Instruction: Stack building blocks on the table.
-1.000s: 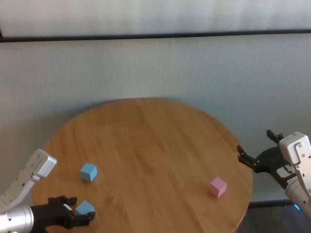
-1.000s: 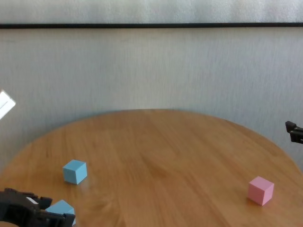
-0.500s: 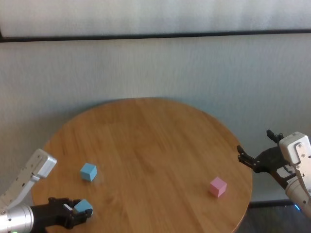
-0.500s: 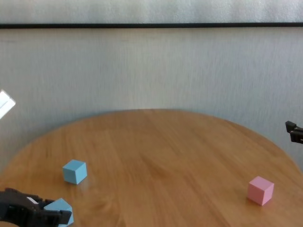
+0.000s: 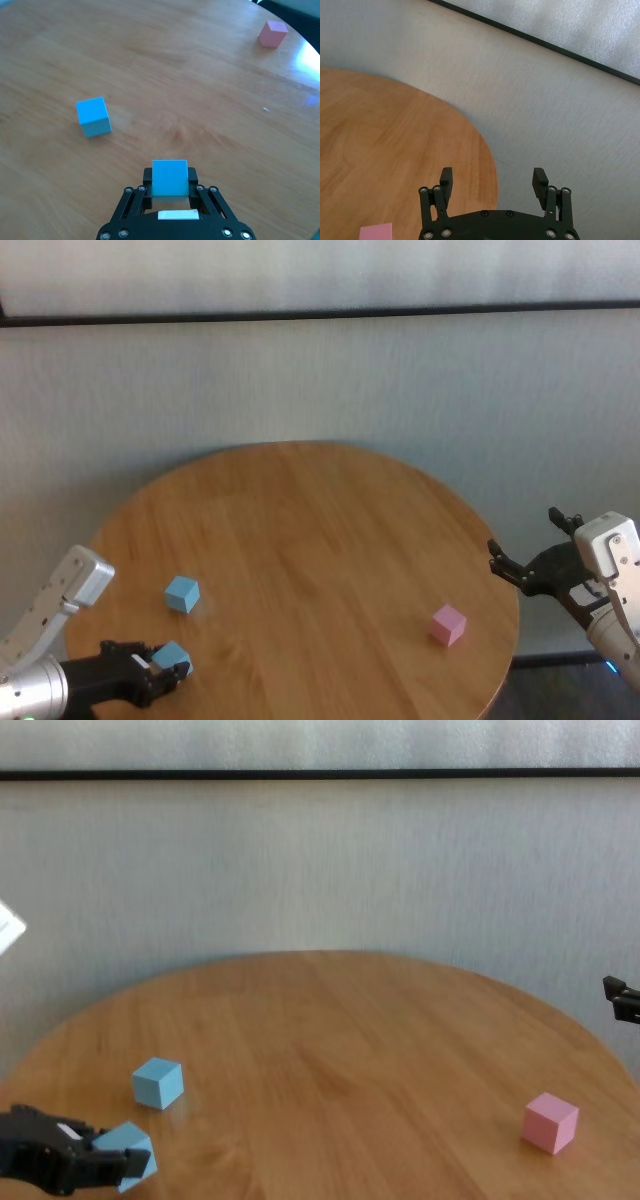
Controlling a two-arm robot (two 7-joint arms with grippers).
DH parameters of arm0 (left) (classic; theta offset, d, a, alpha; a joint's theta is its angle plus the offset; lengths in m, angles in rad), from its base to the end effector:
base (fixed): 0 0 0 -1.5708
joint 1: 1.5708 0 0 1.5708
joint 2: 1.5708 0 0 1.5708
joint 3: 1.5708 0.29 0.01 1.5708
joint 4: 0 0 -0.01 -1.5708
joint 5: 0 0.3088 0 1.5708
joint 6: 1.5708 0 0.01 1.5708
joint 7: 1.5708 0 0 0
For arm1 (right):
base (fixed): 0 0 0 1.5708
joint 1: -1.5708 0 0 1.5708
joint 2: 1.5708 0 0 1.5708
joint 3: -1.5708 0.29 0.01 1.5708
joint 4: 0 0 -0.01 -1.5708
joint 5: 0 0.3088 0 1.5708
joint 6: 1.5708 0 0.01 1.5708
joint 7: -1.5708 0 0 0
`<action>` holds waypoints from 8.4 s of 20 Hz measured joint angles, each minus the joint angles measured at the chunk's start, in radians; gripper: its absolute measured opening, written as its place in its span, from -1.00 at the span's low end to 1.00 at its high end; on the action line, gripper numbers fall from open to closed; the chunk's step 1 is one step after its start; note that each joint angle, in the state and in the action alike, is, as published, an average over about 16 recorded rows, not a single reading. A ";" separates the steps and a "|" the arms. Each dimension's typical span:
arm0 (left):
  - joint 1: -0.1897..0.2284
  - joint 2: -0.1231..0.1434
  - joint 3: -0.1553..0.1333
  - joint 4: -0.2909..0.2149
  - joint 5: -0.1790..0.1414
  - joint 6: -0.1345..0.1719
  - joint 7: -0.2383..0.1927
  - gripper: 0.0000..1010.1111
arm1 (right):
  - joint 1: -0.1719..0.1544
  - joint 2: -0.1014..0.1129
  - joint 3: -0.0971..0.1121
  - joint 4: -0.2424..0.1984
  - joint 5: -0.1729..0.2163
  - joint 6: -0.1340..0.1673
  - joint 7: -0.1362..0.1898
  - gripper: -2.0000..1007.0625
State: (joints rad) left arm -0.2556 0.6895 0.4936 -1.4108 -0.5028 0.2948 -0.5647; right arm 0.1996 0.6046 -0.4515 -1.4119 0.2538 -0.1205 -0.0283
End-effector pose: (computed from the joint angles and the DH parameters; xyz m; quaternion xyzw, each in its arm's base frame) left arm 0.3676 0.1059 -0.2868 0.2359 0.1209 0.3540 0.8969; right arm 0.3581 -0.0826 -0.3023 -0.1415 -0.1325 -0.5799 0.7913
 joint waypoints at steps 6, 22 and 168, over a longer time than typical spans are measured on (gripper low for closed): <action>-0.013 0.002 -0.001 -0.017 0.022 -0.021 -0.009 -0.22 | 0.000 0.000 0.000 0.000 0.000 0.000 0.000 0.99; -0.113 -0.051 0.060 0.009 0.087 -0.046 -0.075 -0.22 | 0.000 0.000 0.000 0.000 0.000 0.000 0.000 0.99; -0.086 -0.191 -0.149 0.067 -0.050 -0.188 0.206 0.98 | 0.054 -0.089 0.004 0.077 0.050 0.317 0.387 1.00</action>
State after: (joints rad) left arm -0.3418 0.4984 0.3449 -1.3436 -0.5526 0.1072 -0.3582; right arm 0.2537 0.5159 -0.4473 -1.3347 0.3034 0.1965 0.3584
